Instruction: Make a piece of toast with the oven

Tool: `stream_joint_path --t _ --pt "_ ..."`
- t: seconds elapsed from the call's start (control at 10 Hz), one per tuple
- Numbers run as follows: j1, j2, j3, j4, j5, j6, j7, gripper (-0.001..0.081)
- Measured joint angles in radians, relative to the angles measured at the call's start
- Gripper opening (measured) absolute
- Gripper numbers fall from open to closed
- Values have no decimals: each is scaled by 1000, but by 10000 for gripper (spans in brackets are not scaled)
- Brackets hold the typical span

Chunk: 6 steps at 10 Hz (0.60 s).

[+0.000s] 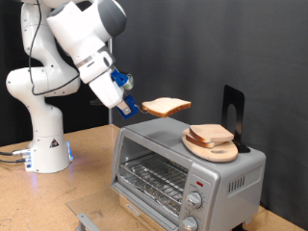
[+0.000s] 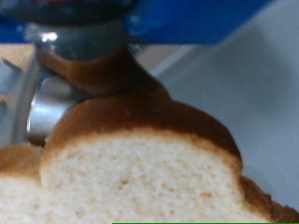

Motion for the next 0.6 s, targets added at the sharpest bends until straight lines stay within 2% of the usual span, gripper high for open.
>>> stream_joint_path --t 0.4,0.6 --pt "-100 -9 -76 -27 -67 -25 -3 394" --pt "-115 -8 -107 -27 -71 -54 -28 394"
